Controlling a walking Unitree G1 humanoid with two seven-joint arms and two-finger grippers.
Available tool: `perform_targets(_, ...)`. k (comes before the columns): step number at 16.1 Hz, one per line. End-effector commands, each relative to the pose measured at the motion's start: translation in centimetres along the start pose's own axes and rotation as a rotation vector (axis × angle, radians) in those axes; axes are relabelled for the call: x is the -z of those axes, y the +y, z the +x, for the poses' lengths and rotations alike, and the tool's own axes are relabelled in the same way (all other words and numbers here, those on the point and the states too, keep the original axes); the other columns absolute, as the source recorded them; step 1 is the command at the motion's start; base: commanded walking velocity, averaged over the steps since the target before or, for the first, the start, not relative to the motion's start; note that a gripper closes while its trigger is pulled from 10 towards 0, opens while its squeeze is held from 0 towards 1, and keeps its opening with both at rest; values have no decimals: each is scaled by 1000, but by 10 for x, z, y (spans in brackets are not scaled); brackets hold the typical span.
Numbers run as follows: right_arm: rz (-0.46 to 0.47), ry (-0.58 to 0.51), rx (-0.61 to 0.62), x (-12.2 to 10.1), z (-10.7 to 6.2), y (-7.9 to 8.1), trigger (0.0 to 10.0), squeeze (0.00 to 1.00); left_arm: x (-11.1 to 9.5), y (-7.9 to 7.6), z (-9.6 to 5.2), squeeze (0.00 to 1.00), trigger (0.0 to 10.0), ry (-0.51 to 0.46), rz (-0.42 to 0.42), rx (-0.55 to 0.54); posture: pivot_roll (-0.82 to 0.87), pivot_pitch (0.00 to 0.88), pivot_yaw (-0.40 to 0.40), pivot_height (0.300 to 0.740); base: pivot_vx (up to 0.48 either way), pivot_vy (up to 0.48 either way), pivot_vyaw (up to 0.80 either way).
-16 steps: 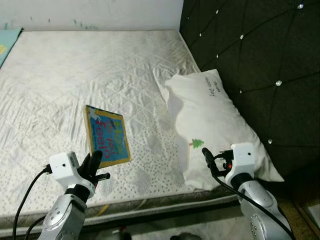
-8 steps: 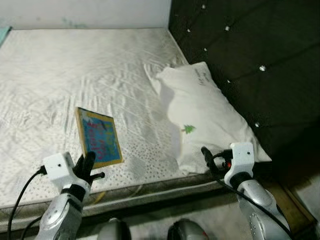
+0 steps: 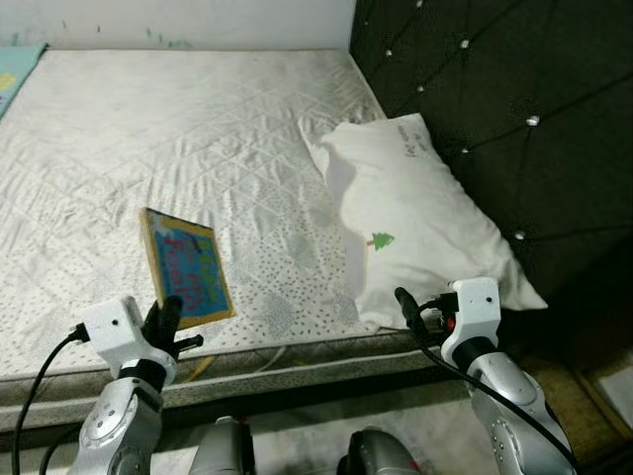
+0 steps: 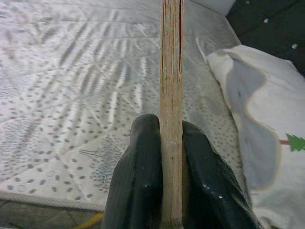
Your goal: Clean up the room
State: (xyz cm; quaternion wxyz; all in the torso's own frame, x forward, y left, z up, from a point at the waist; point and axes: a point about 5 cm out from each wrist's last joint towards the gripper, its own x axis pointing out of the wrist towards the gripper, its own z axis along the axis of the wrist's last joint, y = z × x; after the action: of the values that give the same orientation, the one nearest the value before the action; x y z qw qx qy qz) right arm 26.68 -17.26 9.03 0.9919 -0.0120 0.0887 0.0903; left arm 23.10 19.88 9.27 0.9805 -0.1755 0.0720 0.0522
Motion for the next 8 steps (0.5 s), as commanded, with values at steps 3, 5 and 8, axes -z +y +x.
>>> perform_targets(3, -1, 8, -6, 2, 0, -2, 10000, 0, -5, -1, 1, 0, 10000, -34, 13, -3, -94, 125, -59, 671, 0, 0, 0)
perform_targets(5, -2, 7, -5, 2, 0, -2, 10000, 0, -5, -1, 2, 0, 10000, -35, 12, -5, -97, 123, -60, 671, 0, 0, 0)
perform_targets(8, -2, 7, -6, 2, 0, -2, 10000, 0, -4, -2, 1, 0, 10000, -32, 15, -3, -97, 123, -59, 671, 0, 0, 0)
